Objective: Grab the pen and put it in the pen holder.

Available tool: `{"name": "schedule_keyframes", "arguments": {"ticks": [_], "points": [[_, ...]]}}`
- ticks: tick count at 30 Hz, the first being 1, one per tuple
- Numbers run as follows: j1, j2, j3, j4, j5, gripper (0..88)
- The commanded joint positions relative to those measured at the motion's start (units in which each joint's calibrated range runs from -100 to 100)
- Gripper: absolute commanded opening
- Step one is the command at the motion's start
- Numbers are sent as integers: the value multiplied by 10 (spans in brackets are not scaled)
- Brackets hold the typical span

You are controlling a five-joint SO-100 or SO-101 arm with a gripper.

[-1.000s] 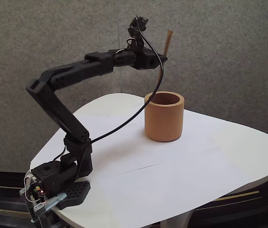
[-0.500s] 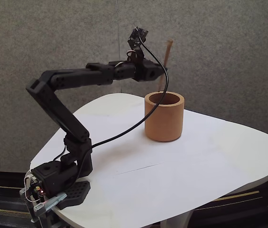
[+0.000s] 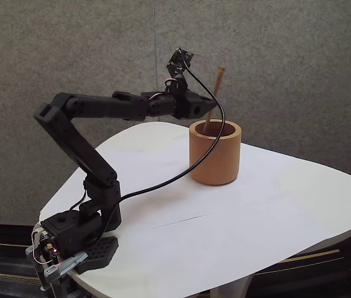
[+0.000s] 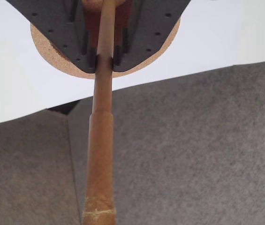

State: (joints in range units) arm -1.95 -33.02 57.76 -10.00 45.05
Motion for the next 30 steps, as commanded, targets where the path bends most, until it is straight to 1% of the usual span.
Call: {"name": "schedule_keyframes", "arguments": {"ticks": [1,5,13,17,24,30], "points": [[3,-20,-3,-22,-1,7],[3,-17,-3,-55,-2,7],[3,-17,31,-62,-2,7],[5,-13,33,-106,-2,7],[5,-9,28,-108,-2,7],[5,44,-3,-108,-2,7]]}}
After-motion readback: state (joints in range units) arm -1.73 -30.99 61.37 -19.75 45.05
